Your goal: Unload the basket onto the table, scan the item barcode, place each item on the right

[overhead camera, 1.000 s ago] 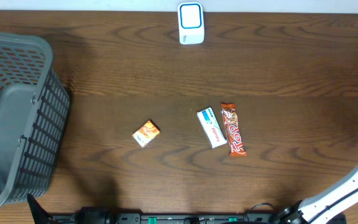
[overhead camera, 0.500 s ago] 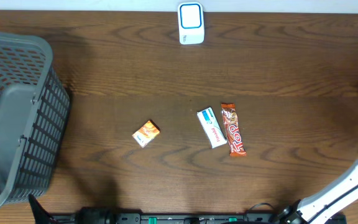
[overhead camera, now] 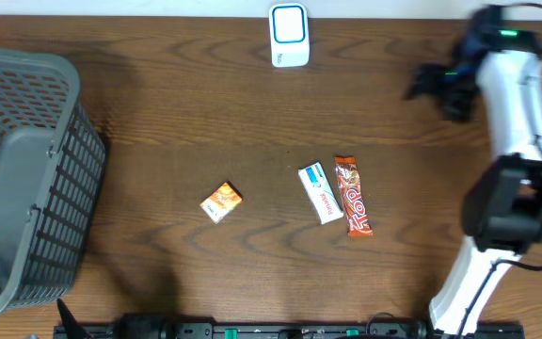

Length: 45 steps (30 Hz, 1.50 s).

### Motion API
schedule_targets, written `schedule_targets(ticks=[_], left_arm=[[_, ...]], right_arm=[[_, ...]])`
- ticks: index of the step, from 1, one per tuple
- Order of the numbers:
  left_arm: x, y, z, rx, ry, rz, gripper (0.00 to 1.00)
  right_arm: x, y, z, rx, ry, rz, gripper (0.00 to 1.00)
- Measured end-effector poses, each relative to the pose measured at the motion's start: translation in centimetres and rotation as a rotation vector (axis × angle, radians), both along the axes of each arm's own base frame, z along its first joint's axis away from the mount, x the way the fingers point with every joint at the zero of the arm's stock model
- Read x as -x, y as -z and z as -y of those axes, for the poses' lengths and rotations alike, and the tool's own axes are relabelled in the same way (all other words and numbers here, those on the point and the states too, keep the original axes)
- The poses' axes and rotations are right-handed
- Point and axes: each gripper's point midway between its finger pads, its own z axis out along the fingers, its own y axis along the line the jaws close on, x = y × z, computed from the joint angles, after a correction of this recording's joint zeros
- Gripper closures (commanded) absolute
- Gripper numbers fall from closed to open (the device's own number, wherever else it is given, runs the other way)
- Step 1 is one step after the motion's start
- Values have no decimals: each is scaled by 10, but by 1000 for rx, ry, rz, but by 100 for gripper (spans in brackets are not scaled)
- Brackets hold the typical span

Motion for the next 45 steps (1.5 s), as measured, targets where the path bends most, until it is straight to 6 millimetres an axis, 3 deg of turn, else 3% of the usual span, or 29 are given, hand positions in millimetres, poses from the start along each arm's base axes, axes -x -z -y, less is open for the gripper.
schedule_targets(ticks=[1,4,8,12,16,21,23,25,26,27,32,38,41,45], left_arm=[[0,2,0,0,0,-9,7],[1,6,0,-1,0,-26,7],[1,6,0,-1,0,-26,7],[1,6,0,-1,0,-26,7],[1,6,0,-1,0,-26,7],[1,6,0,-1,0,-26,7],[1,6,0,-1,0,-26,7],[1,7,0,-1,0,-31,7],[1,7,0,-1,0,-33,7],[1,7,0,-1,0,-33,7],[1,7,0,-1,0,-33,7],[1,7,0,-1,0,-34,7],[1,8,0,-1,0,-35,7],[2,8,0,-1,0,-36,7]], right_arm=[[4,2,-25,3,-60,-10,10],[18,13,-70,28,-178,-46,9],[43,33,-102,60,-278,-113,9],[70,65,-118,81,-335,-181,11],[91,93,-118,96,-354,-239,11],[92,113,-116,108,-349,-214,8],[88,114,-114,119,-346,-189,8],[80,115,-113,136,-343,-147,20],[77,115,-112,148,-342,-131,46],[76,116,-110,157,-335,-123,62],[75,117,-105,186,-327,-119,99],[96,109,-105,166,-346,-212,99],[79,91,-120,100,-399,-144,99],[53,35,-161,-86,-550,89,99]])
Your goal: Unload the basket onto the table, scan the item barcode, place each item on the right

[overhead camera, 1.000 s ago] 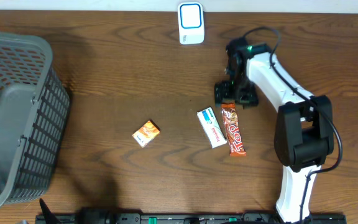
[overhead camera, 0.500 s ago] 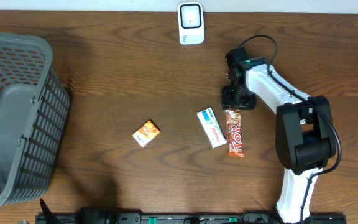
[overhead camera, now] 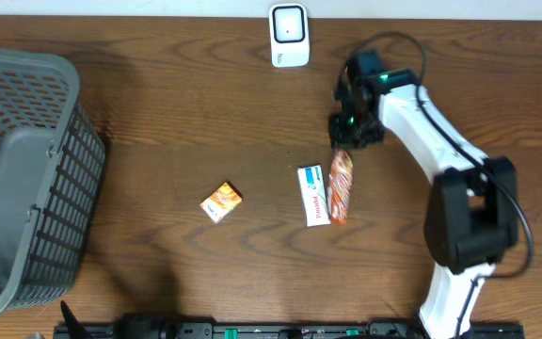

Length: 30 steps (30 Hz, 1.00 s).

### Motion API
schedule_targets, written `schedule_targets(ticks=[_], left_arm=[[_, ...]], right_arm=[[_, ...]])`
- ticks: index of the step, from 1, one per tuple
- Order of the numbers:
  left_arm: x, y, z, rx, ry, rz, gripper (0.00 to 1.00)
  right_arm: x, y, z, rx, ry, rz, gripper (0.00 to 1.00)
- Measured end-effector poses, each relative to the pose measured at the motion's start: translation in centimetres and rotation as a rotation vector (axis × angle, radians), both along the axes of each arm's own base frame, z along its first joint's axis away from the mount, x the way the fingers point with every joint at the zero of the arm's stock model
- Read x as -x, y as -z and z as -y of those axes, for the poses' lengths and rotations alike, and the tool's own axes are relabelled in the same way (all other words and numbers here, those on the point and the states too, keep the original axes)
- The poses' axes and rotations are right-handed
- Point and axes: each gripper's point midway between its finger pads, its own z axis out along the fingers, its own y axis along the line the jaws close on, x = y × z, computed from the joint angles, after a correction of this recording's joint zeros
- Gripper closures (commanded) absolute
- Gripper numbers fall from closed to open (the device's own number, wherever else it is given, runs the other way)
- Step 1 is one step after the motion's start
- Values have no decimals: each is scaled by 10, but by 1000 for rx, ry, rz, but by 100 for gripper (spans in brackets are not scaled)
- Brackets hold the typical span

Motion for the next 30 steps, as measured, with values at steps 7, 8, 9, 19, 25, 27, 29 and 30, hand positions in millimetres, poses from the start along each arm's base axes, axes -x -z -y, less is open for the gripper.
schedule_targets(ticks=[7,8,9,19,25,27,29,30], left_arm=[[0,0,0,0,0,0,7],[0,0,0,0,0,0,7],[0,0,0,0,0,-1,7],[0,1,0,0,0,-3,7],[0,1,0,0,0,-6,7],[0,1,0,0,0,-7,7],[0,2,0,0,0,-7,7],[0,2,0,0,0,-7,7]], right_arm=[[13,-93,-63,-416,-377,231,99],[15,-96,-69,-459,-424,258,99],[15,-98,-74,-493,-459,283,99],[19,-86,-100,-736,-669,530,99],[22,-67,-95,-759,-680,565,99],[16,-65,-86,-744,-657,573,99],[9,-62,-76,-719,-626,573,99],[6,-60,-71,-705,-611,571,99]])
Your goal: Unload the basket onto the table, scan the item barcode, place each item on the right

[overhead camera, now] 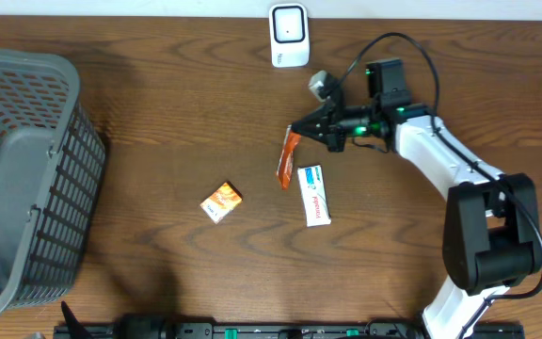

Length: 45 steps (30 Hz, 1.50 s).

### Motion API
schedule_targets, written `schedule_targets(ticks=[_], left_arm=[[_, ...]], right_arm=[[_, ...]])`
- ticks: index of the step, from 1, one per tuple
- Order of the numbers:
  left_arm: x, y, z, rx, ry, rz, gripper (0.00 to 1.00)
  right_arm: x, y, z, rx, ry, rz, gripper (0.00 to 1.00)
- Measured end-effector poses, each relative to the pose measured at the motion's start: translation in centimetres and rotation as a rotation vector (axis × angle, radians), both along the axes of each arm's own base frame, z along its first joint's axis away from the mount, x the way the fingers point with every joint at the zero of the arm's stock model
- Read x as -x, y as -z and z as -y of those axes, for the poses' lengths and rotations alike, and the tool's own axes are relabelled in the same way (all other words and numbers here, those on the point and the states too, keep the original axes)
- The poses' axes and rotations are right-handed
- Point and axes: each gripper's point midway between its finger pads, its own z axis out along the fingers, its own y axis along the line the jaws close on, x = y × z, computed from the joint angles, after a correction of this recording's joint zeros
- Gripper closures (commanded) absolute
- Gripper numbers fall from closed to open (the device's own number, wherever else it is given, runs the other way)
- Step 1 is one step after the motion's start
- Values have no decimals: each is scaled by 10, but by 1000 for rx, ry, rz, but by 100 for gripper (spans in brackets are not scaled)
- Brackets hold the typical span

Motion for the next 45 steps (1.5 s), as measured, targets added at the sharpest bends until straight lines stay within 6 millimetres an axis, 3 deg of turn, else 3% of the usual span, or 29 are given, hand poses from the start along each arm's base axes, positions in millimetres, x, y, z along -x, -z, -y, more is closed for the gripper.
schedule_targets(ticks=[3,6,7,8,9,10,16,19,21,26,31,35,40,45], left_arm=[[0,0,0,0,0,0,7],[0,0,0,0,0,0,7],[0,0,0,0,0,0,7],[0,0,0,0,0,0,7],[0,0,0,0,0,0,7],[0,0,0,0,0,0,7],[0,0,0,0,0,0,7],[0,0,0,0,0,0,7],[0,0,0,0,0,0,7],[0,0,0,0,0,0,7],[0,0,0,0,0,0,7],[0,0,0,0,0,0,7],[0,1,0,0,0,-3,7],[0,1,0,0,0,-3,7]], right_arm=[[-9,11,21,45,65,-20,97],[-15,19,40,75,110,-27,43],[-18,22,45,89,126,-23,36],[-21,25,52,110,149,-24,12],[-24,29,59,133,171,-26,3],[-27,34,66,166,200,-34,1],[-42,59,104,327,378,-102,1],[-50,59,110,318,464,-156,71],[-52,54,107,276,483,-191,99],[-39,36,78,120,408,-300,99],[4,32,14,96,222,-381,99],[25,32,-20,112,133,-375,99],[39,62,-42,203,107,-385,99],[40,109,-43,266,119,-434,99]])
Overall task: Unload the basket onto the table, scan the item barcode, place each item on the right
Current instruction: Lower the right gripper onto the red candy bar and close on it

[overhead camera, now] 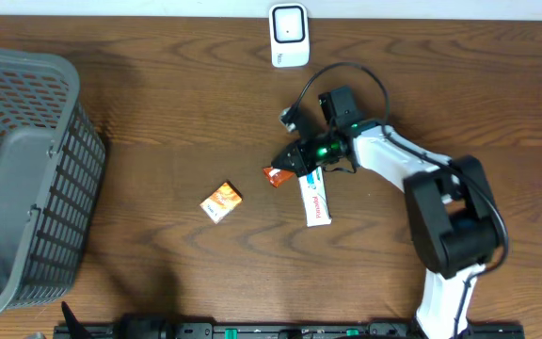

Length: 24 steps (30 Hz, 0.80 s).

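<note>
The orange-red candy bar (273,175) hangs just above the table centre, seen nearly end-on, with my right gripper (286,168) shut on it. The right arm (393,155) reaches in from the lower right. Standing at the table's far edge is the white scanner (289,35) with a blue-framed window, well beyond the bar. The left gripper does not show in the overhead view.
A white box (315,197) lies just right of the held bar, partly under the gripper. A small orange packet (221,201) lies to the left of the bar. A large grey mesh basket (26,179) fills the left side.
My right gripper, still holding the candy bar, has moved nearer the table's front and slightly left. The bar now looks shorter, turned more end-on to the camera.
The bar first lay flat beside the white box while my right arm was far right. Then the gripper was at the bar's far end, the bar pushed against the box. Then the bar hung from the gripper above the table, and now sits lower left.
</note>
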### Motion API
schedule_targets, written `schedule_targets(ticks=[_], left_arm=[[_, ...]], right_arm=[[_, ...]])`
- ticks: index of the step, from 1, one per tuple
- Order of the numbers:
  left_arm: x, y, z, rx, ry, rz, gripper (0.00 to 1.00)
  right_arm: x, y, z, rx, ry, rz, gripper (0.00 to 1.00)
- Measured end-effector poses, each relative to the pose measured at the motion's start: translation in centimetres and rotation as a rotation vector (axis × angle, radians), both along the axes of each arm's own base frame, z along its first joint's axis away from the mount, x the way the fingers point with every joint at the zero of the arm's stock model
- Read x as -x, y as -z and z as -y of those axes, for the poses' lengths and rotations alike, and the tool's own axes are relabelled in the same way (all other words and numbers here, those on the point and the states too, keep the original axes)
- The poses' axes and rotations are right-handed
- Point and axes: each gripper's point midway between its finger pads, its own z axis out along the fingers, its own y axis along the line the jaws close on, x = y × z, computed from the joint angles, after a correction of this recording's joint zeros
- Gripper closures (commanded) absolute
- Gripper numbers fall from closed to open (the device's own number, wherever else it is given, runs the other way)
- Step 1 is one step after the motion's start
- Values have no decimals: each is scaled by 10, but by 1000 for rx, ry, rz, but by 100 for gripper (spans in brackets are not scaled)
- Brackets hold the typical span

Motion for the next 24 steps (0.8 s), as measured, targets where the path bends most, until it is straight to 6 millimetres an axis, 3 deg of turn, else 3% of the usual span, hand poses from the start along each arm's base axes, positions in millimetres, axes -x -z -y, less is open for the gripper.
schedule_targets(ticks=[3,13,24], left_arm=[[0,0,0,0,0,0,7],[0,0,0,0,0,0,7],[0,0,0,0,0,0,7]], right_arm=[[-1,13,1,3,3,-14,99],[-9,15,6,21,32,4,99],[-28,17,33,36,121,-7,99]])
